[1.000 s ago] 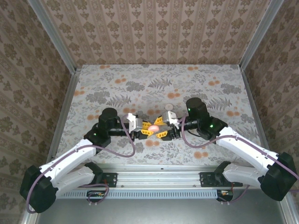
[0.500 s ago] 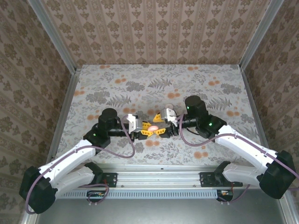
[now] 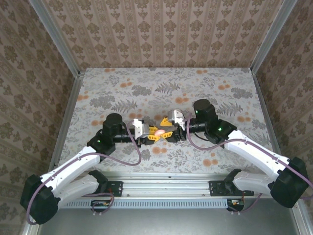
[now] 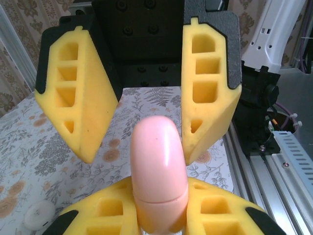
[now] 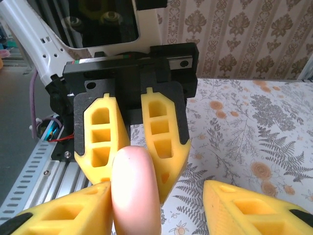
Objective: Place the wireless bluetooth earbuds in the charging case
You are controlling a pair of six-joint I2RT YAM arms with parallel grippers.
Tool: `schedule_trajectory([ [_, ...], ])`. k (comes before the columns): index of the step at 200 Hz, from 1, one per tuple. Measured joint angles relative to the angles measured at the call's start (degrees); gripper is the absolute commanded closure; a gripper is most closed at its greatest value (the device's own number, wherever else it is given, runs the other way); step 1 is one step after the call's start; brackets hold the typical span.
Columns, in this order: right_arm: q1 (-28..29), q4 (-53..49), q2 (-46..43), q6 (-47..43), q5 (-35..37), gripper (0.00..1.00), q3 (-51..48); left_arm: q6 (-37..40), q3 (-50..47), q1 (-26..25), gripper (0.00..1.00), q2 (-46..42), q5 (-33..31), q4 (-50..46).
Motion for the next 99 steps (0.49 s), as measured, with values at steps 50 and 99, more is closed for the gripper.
schedule_trajectory([
  [50, -2.1, 2.7, 0.0, 3.0, -0.5, 0.5, 0.5, 0.5, 0.1, 0.0, 0.91, 0.1, -0.7, -0.9],
  [99, -3.6, 4.0, 0.0, 4.2, 0.1, 0.5, 1.0, 0.9, 0.1, -0.1, 0.91, 0.1, 0.5, -1.6],
])
